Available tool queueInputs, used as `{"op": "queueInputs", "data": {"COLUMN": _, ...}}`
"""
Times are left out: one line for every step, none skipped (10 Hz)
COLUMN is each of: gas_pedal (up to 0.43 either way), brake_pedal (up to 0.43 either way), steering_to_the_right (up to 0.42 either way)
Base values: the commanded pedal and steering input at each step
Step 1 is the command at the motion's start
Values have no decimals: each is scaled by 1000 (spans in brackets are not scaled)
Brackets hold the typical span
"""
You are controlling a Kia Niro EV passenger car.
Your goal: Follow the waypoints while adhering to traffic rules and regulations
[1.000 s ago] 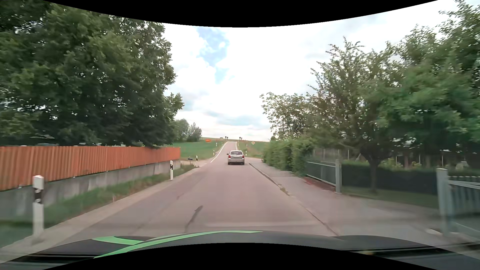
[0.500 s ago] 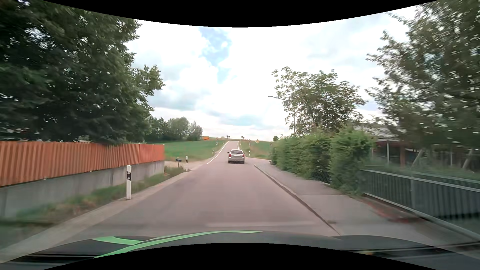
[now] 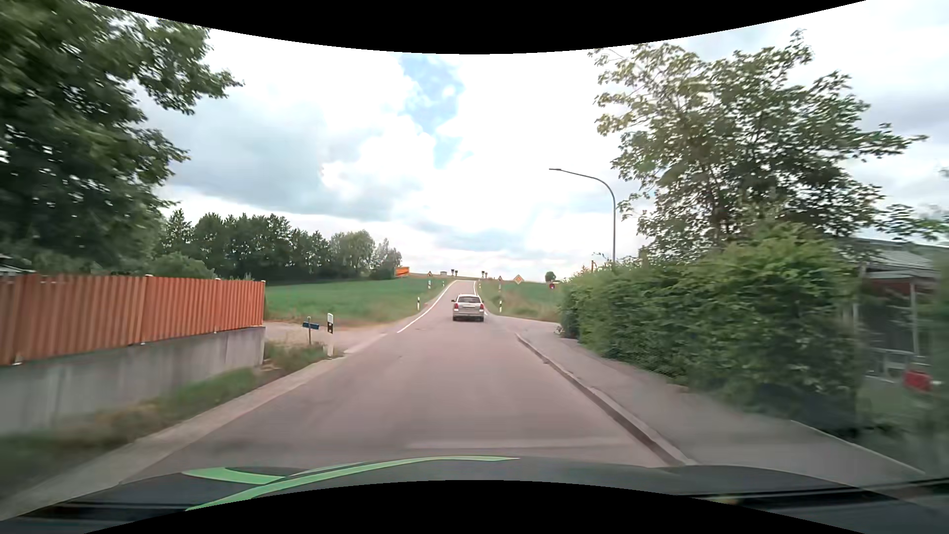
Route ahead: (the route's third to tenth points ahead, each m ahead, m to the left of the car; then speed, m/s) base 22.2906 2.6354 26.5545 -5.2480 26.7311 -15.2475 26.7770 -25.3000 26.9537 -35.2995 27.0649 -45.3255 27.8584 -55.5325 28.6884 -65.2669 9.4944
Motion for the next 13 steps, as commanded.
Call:
{"op": "queueInputs", "data": {"gas_pedal": 0, "brake_pedal": 171, "steering_to_the_right": -7}}
{"op": "queueInputs", "data": {"gas_pedal": 0, "brake_pedal": 183, "steering_to_the_right": -7}}
{"op": "queueInputs", "data": {"gas_pedal": 0, "brake_pedal": 189, "steering_to_the_right": -7}}
{"op": "queueInputs", "data": {"gas_pedal": 0, "brake_pedal": 195, "steering_to_the_right": -7}}
{"op": "queueInputs", "data": {"gas_pedal": 0, "brake_pedal": 195, "steering_to_the_right": -7}}
{"op": "queueInputs", "data": {"gas_pedal": 0, "brake_pedal": 207, "steering_to_the_right": -7}}
{"op": "queueInputs", "data": {"gas_pedal": 0, "brake_pedal": 213, "steering_to_the_right": -8}}
{"op": "queueInputs", "data": {"gas_pedal": 0, "brake_pedal": 232, "steering_to_the_right": -7}}
{"op": "queueInputs", "data": {"gas_pedal": 0, "brake_pedal": 238, "steering_to_the_right": -6}}
{"op": "queueInputs", "data": {"gas_pedal": 0, "brake_pedal": 244, "steering_to_the_right": -4}}
{"op": "queueInputs", "data": {"gas_pedal": 0, "brake_pedal": 250, "steering_to_the_right": -4}}
{"op": "queueInputs", "data": {"gas_pedal": 0, "brake_pedal": 256, "steering_to_the_right": -3}}
{"op": "queueInputs", "data": {"gas_pedal": 0, "brake_pedal": 262, "steering_to_the_right": 6}}
